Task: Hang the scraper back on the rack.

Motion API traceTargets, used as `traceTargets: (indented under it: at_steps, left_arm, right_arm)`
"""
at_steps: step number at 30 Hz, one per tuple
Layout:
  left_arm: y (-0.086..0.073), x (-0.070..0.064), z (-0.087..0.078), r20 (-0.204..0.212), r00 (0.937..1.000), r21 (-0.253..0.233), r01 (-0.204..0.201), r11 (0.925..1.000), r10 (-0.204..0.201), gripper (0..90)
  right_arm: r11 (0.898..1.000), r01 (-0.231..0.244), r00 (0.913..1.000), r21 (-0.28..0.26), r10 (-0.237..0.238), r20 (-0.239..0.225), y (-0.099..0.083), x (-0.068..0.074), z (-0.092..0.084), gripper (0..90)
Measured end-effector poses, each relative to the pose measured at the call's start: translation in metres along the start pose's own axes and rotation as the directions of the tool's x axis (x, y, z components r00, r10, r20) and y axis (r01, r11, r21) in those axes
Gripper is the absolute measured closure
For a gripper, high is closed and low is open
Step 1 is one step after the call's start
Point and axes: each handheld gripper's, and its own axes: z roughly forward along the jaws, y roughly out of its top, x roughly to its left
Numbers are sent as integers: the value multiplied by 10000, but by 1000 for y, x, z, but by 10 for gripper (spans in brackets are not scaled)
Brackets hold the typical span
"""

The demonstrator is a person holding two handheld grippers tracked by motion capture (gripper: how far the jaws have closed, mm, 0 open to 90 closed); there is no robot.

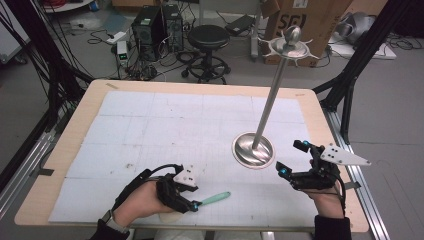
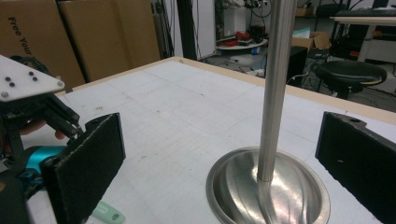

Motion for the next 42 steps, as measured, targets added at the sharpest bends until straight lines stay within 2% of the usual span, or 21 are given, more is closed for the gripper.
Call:
traceTargets:
  at_steps: [6, 11, 24, 28, 32, 34, 42]
  left_arm:
    - [0, -4, 10, 82, 9997, 692, -231, 9973, 226, 553]
    - [-1, -7, 14, -62, 9990, 1098, -433, 9930, 442, 604]
    - [-2, -9, 10, -45, 9993, 1553, -369, 9872, 381, 717]
    - [-1, -10, 11, -208, 9997, 1732, -125, 9848, 163, 721]
    - [2, -11, 12, -395, 9991, 1871, -78, 9823, 155, 757]
    - [2, -11, 12, -460, 9989, 1879, 49, 9822, 39, 798]
    - [-1, -9, 11, -362, 9993, 1662, 94, 9861, -34, 803]
  right_arm:
    - [10000, -51, 10000, 19, 51, 21, -1, 0, -3, 3]
    - [10000, -52, 10000, 9, 51, 66, -1, 0, -4, 3]
    - [10000, -52, 10000, 54, 52, 32, -2, 0, -2, 3]
    - [9999, -88, 9999, 55, 87, 57, -3, -1, -3, 3]
    - [9999, -90, 9999, 50, 89, 57, -3, -1, -3, 3]
    - [10000, -55, 10000, 61, 54, 74, -3, 0, -3, 3]
    - [9999, -61, 10000, 126, 61, 33, -3, 1, -1, 3]
